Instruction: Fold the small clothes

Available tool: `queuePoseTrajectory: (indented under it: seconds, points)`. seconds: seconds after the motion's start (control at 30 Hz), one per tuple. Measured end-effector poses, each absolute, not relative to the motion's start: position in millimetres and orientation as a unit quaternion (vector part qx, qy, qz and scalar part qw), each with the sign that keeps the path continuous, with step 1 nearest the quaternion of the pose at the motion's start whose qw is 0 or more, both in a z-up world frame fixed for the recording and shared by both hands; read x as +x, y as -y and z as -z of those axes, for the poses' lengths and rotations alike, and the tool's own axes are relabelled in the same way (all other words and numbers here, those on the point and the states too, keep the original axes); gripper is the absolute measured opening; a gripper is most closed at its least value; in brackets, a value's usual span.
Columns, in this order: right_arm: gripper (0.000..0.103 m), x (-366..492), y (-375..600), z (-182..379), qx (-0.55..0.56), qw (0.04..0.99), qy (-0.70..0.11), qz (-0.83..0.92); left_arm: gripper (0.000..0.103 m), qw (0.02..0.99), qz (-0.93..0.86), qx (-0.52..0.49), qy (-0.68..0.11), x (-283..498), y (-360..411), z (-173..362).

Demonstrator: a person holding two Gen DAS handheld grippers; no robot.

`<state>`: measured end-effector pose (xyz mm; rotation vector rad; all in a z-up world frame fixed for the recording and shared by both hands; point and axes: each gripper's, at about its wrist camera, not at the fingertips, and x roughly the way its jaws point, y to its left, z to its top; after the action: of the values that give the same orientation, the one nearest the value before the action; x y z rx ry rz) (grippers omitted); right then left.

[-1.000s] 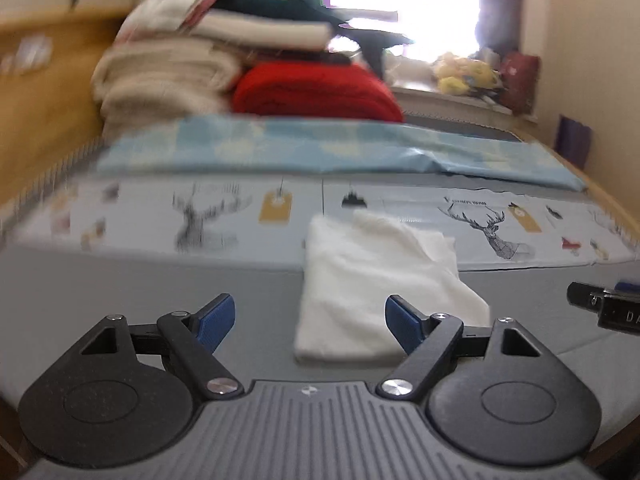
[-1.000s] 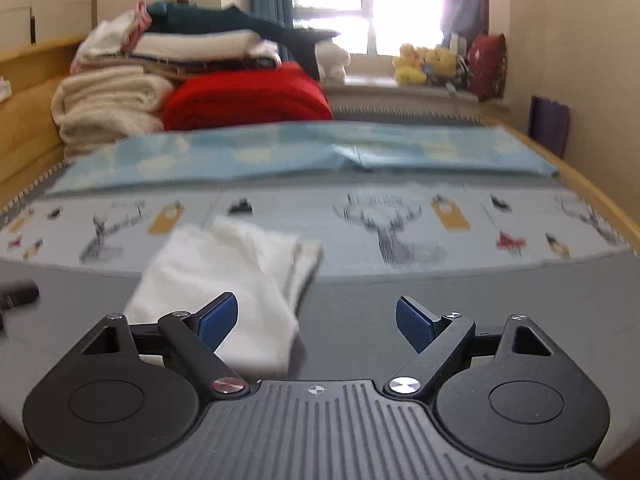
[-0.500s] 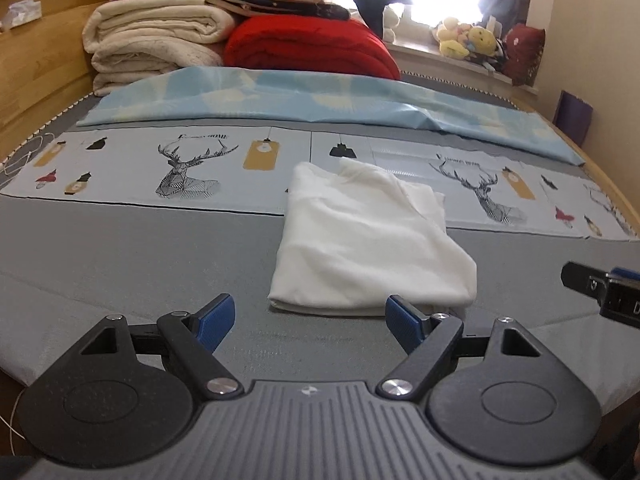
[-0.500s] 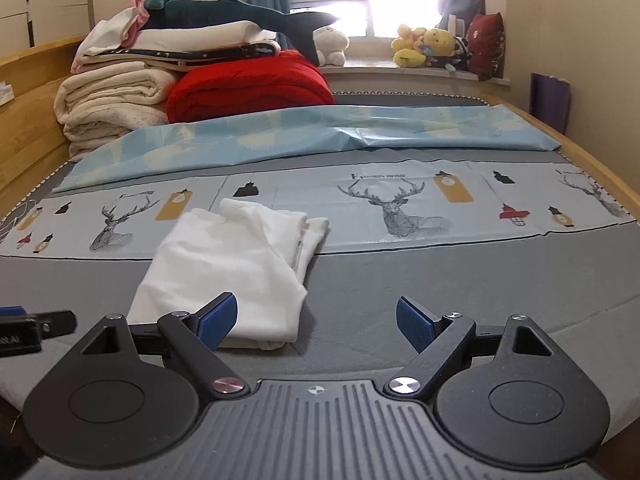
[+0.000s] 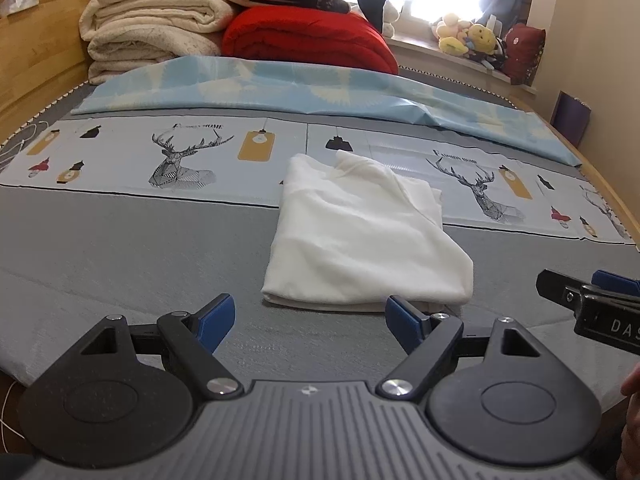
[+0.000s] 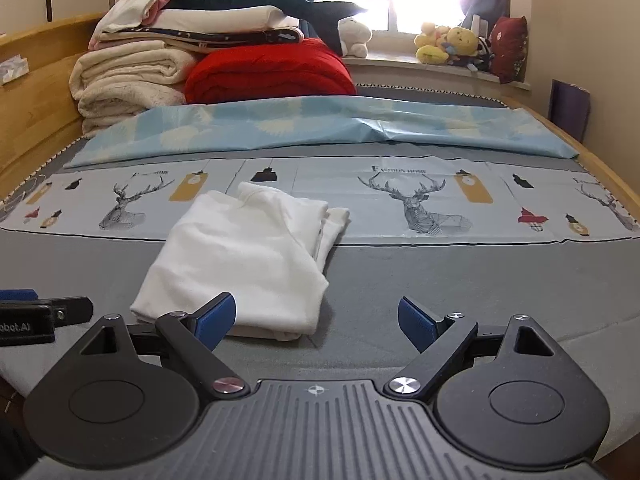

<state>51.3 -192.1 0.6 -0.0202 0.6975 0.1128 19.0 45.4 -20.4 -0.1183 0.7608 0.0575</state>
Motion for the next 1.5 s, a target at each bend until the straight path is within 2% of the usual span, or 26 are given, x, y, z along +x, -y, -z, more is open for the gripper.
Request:
queuePoseTrajectory:
  seconds: [1.5]
  points:
    - [0.092,49.4,175.8,0.8,-0.036,0.935,-0.344,-0.078,0.088,0.925,-0.020,-0.046,-0.377,19.3,-37.5,25.7]
